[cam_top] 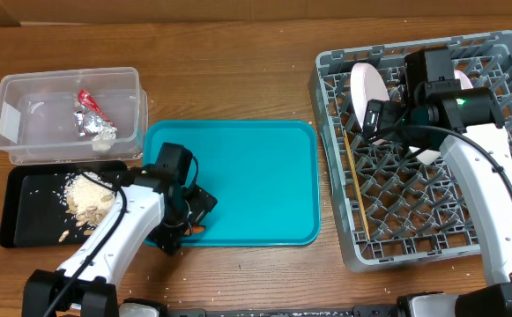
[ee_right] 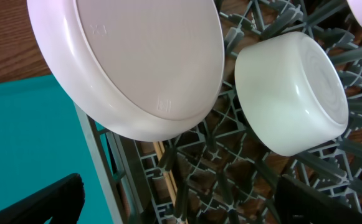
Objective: Sort waste into correct bins and load items into the dishwasher
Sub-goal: 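Reach the left gripper down to the carrot on the teal tray and grasp it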
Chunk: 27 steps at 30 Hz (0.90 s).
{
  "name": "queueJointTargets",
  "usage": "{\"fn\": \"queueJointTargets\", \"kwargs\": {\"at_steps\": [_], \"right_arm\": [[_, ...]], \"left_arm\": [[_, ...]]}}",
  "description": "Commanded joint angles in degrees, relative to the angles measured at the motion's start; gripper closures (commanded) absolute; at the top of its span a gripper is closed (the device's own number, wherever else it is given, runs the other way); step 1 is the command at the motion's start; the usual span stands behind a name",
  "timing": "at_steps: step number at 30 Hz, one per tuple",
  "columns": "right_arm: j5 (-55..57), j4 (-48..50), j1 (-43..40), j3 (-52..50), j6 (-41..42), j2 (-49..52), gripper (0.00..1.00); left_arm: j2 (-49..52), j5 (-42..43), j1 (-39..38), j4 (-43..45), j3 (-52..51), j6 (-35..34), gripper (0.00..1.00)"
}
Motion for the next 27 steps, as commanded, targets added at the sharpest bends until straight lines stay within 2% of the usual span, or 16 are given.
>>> {"fn": "queueJointTargets", "kwargs": {"at_steps": [1,6,13,17,18,19,20,24,27], "right_arm": [[0.39,0.28,-0.11,-0.15,-0.42,-1.03,0.0],[0.37,0.33,-0.11,-0.15,-0.39,-1.03,0.0],[0.37,0.24,-0.11,-0.15,-0.39,-1.03,0.0],[0.37,0.24,-0.11,-0.15,-0.39,-1.03,0.0],[0.37,0.24,-0.11,-0.15,-0.39,-1.03,0.0],[0.37,0.22,-0.11,-0.15,-0.39,-1.03,0.0],[0.37,0.2,-0.11,-0.15,-0.39,-1.03,0.0],[0.37,0.02,-0.11,-0.15,-0.39,-1.03,0.0],[0.37,0.02,-0.11,-0.15,-0.39,-1.03,0.0]], "left_arm": [[-0.2,-1.64,1.14,0.5,-1.75,-2.47,0.0],[-0.17,-5.29,2.71,3.06,-2.84,-2.45,0.0],[-0.09,-5.35,4.15,6.88,-4.63,-2.43,0.0],[-0.09,-5.57,4.15,8.26,-5.44,-2.43,0.13],[-0.09,-5.57,4.15,8.68,-5.44,-2.43,0.19],[-0.09,-5.55,4.15,9.4,-5.44,-2.43,0.31],[-0.09,-5.55,4.15,9.94,-5.44,-2.43,0.36],[-0.09,-5.57,4.15,10.6,-5.44,-2.43,0.39],[-0.09,-6.16,4.15,10.69,-5.44,-2.43,0.45]]}}
